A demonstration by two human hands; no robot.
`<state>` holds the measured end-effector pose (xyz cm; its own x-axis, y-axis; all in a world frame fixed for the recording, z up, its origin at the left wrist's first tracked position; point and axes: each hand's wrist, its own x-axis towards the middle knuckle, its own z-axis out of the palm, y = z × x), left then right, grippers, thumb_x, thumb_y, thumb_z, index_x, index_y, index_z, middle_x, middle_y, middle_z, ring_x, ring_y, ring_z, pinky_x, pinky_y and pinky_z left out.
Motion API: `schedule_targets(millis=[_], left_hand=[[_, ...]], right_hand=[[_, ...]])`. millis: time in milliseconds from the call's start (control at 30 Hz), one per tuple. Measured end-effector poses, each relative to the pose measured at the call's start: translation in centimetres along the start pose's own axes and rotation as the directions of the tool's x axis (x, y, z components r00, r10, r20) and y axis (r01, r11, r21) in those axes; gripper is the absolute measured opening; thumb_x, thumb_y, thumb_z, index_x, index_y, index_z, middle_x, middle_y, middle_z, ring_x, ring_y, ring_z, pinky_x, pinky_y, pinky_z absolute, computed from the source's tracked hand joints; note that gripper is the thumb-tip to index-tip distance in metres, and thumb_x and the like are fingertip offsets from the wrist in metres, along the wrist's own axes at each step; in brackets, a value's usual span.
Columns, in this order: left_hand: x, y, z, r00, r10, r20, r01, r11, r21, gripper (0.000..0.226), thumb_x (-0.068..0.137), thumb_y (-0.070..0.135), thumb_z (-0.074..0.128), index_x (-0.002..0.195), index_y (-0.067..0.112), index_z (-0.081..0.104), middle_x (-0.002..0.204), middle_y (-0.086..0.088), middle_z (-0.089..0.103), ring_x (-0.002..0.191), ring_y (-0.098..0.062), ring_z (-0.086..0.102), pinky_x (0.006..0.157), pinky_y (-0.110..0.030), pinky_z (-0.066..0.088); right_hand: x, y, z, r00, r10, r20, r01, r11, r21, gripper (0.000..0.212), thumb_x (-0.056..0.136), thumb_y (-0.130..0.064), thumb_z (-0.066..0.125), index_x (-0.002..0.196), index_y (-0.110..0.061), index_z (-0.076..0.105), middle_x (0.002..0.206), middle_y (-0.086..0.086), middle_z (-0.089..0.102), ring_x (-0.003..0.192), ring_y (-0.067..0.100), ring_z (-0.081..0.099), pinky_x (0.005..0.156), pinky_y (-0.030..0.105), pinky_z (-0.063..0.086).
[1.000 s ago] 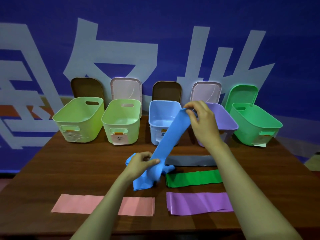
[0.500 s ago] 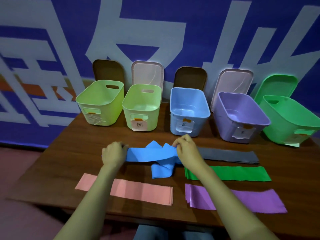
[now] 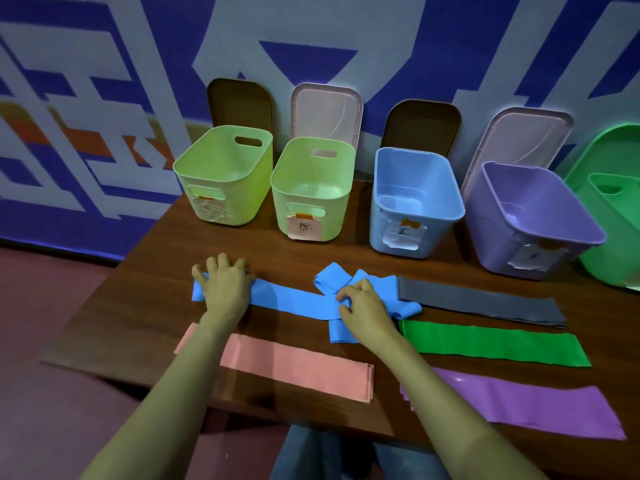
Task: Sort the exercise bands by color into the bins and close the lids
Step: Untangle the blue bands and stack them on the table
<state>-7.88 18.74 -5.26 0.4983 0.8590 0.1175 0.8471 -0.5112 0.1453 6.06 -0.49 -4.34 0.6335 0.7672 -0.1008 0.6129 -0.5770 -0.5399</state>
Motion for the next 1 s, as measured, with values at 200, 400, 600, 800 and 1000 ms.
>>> schedule_targets(millis=[200,400,600,800,1000], left_hand=[[-3.3,4.2,1.3,0.975,0.214,0.053,-0.202,0.963,-0.176,0.032,0.091,0.030,0.054,0.118,0.014,0.060,0.118,-0.009,0.049,0.115,-0.028,0.043,0.098,-0.039,0.031],[-6.0,7.8,2.3,0.936,0.319,0.151,-0.248,0.898,-0.362,0.032,0.089,0.041,0.056,0.112,0.019,0.062,0.116,-0.002,0.051,0.112,-0.023,0.047,0.094,-0.035,0.038],[-6.0,8.2,2.5,0.948,0.239,0.209,-0.142,0.908,-0.395,0.039,0.084,0.052,0.059,0.110,0.023,0.060,0.117,0.001,0.050,0.115,-0.021,0.043,0.097,-0.037,0.037],[-6.3,8.3,2.7,0.957,0.215,0.194,-0.119,0.903,-0.413,0.037,0.085,0.053,0.057,0.106,0.022,0.060,0.114,0.002,0.050,0.112,-0.020,0.044,0.095,-0.036,0.037],[-6.4,8.1,2.9,0.965,0.211,0.159,-0.121,0.888,-0.443,0.026,0.093,0.039,0.050,0.104,0.017,0.059,0.115,-0.001,0.051,0.113,-0.023,0.044,0.094,-0.037,0.038]], right_hand=[[0.1,1.2,-0.8,0.989,0.016,-0.147,-0.027,0.997,-0.074,0.023,0.095,-0.018,0.047,0.116,-0.014,0.057,0.124,0.004,0.043,0.112,0.021,0.047,0.087,0.031,0.042],[0.8,3.4,-1.8,0.987,0.143,-0.066,-0.155,0.963,-0.222,0.039,0.091,-0.025,0.053,0.128,-0.014,0.047,0.132,0.009,0.040,0.127,0.027,0.032,0.102,0.037,0.035],[2.5,3.2,-1.5,0.996,0.073,-0.060,-0.079,0.991,-0.112,0.055,0.090,-0.024,0.058,0.140,-0.021,0.034,0.134,0.009,0.037,0.126,0.028,0.034,0.101,0.036,0.034],[5.1,2.3,-0.3,0.994,-0.105,0.008,0.105,0.984,-0.145,0.039,0.090,-0.006,0.053,0.126,-0.022,0.054,0.128,0.000,0.041,0.121,0.021,0.035,0.099,0.032,0.038],[5.1,1.2,-2.1,0.945,-0.137,-0.297,0.131,0.991,-0.041,0.017,0.095,-0.016,0.048,0.103,-0.010,0.061,0.110,0.006,0.054,0.106,0.022,0.045,0.083,0.030,0.038]])
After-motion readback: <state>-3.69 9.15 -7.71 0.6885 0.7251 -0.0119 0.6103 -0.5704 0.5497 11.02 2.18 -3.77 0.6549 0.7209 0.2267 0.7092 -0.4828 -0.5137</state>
